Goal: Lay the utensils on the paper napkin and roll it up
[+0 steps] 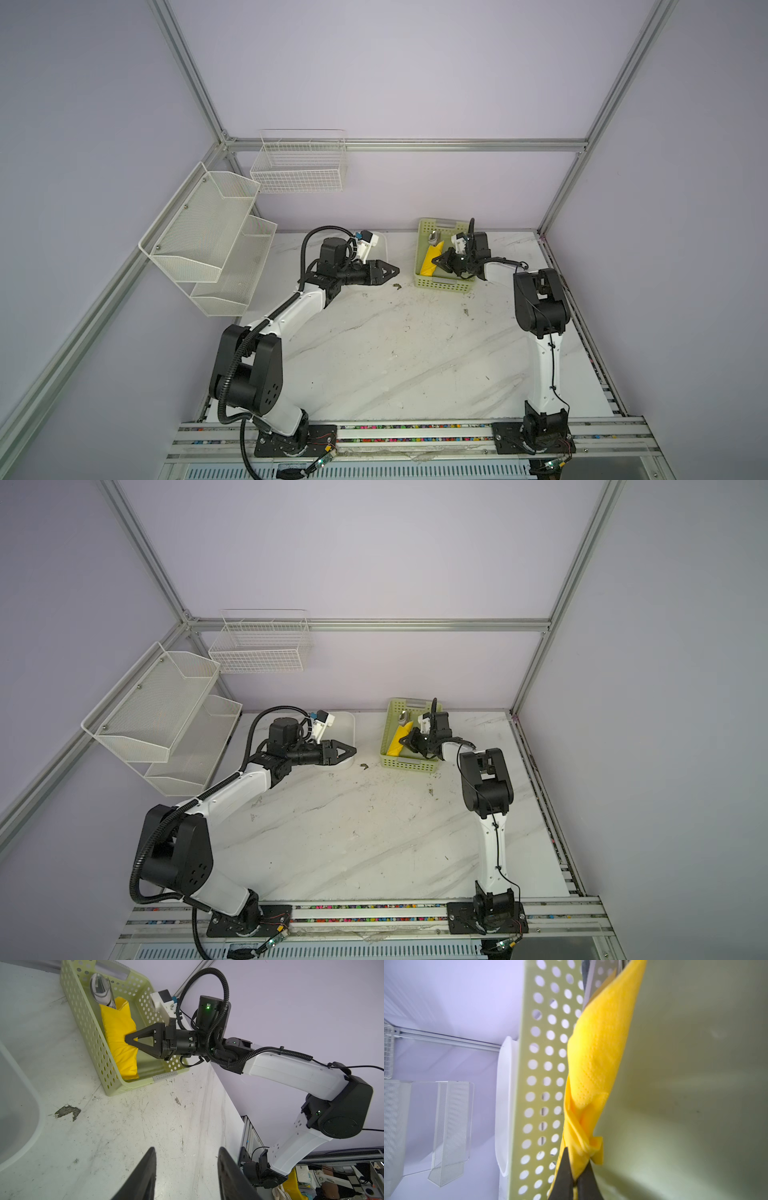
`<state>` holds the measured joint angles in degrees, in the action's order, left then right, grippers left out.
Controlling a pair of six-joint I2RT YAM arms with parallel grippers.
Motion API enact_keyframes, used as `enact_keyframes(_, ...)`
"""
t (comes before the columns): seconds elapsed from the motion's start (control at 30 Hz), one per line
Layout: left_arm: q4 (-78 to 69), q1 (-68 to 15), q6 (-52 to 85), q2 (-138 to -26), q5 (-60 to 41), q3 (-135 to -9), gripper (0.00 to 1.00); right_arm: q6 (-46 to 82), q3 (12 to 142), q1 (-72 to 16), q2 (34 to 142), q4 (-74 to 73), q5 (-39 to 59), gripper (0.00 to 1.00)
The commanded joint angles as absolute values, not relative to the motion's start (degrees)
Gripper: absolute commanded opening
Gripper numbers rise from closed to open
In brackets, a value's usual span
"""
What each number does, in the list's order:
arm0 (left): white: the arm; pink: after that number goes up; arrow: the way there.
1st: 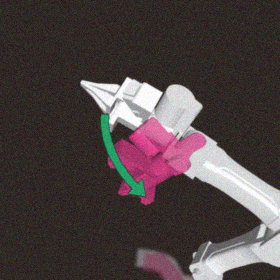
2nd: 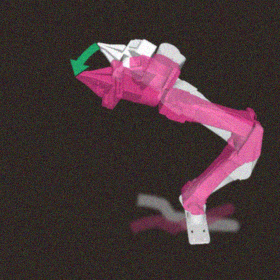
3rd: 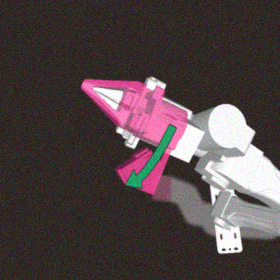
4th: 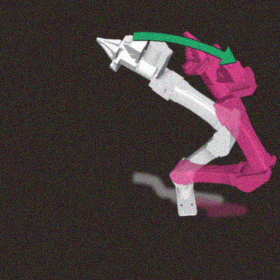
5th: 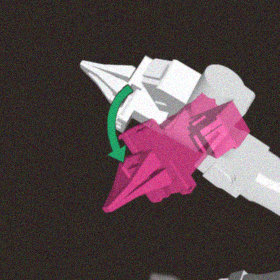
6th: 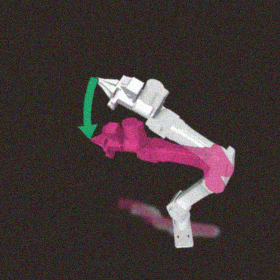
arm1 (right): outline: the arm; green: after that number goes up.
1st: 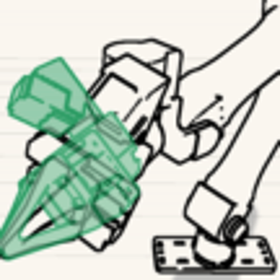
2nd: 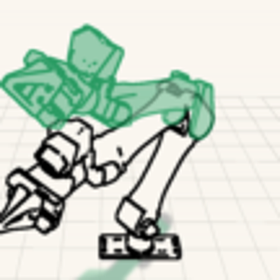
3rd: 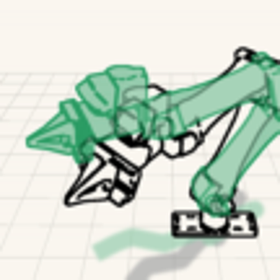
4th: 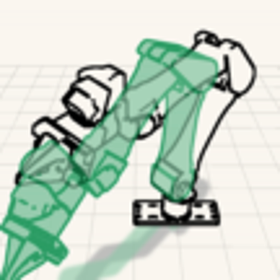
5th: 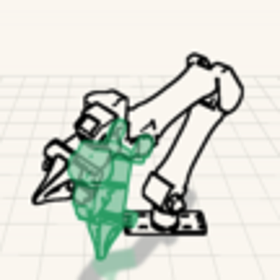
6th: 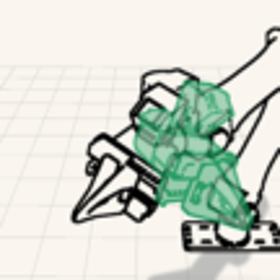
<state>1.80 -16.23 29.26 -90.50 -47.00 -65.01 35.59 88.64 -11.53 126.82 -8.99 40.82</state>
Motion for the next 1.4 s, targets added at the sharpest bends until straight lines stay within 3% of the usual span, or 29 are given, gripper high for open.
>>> enact_keyframes(0.0, -0.6, -16.0, 28.0, -88.3, -47.6, -67.9, 0.47, 33.9, 88.7, -11.1, 122.7, -16.3, 43.2, 0.00)
enact_keyframes(0.47, -6.7, -15.4, 31.7, -89.6, -49.3, -71.6, 0.50, 25.4, 81.8, -11.6, 107.0, -26.2, 54.2, 0.00)
enact_keyframes(0.83, -29.3, -15.1, 46.0, -92.0, -56.2, -75.7, 0.55, 20.8, 77.0, -18.8, 96.7, -29.0, 65.3, 0.00)
enact_keyframes(1.37, -46.4, -15.6, 58.6, -91.8, -59.2, -70.1, 0.54, 28.4, 74.0, -24.6, 95.6, -43.0, 68.4, 0.00)
